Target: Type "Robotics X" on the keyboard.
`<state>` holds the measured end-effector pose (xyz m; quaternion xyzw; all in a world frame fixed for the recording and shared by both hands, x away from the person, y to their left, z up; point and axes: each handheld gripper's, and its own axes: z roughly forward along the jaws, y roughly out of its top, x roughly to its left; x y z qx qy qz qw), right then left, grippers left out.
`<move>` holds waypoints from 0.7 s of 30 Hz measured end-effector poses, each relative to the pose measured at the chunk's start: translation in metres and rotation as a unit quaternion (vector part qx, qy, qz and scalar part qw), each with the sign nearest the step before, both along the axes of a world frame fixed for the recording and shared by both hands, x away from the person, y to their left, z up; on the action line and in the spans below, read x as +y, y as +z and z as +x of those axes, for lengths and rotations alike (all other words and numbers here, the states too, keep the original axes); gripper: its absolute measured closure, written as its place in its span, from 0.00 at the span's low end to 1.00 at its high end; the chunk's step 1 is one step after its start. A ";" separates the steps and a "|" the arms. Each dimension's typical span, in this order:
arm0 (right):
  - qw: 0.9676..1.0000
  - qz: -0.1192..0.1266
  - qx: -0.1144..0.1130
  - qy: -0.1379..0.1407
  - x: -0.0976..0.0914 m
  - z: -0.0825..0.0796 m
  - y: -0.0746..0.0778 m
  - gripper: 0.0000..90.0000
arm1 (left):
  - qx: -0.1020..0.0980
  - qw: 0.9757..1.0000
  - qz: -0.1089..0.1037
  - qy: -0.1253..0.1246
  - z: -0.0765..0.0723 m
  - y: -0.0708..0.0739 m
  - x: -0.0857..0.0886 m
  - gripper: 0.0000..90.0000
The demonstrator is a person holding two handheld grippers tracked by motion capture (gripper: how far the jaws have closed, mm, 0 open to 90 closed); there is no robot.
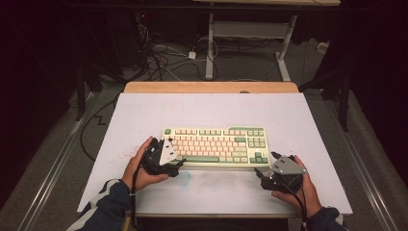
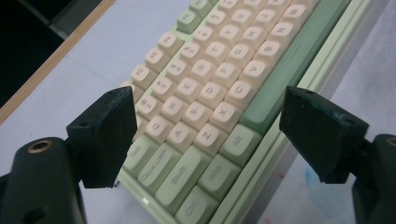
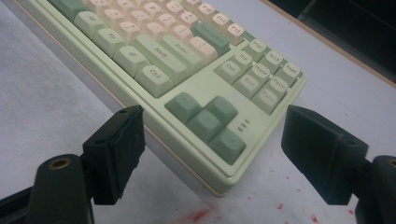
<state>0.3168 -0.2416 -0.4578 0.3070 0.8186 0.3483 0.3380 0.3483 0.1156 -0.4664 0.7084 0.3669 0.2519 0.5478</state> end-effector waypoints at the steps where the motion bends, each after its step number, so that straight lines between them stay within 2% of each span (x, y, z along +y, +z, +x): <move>1: 1.000 0.001 0.001 0.000 0.000 0.000 0.000 0.25 | 0.002 1.000 -0.003 0.005 0.000 0.000 0.003 0.20; 9: 1.000 0.002 0.003 -0.001 -0.001 0.001 0.001 0.24 | 0.006 0.999 -0.005 0.033 -0.006 -0.010 0.023 0.20; 11: 1.000 0.002 0.003 -0.002 -0.001 0.001 0.001 0.24 | 0.012 0.999 -0.009 0.033 -0.008 -0.011 0.027 0.20; 15: 1.000 0.003 0.002 -0.002 -0.001 0.002 0.001 0.24 | 0.009 0.999 -0.008 0.037 -0.013 -0.013 0.032 0.20; 21: 1.000 0.011 0.004 -0.005 -0.001 0.005 0.004 0.26 | 0.014 0.998 -0.006 0.060 -0.018 -0.014 0.040 0.20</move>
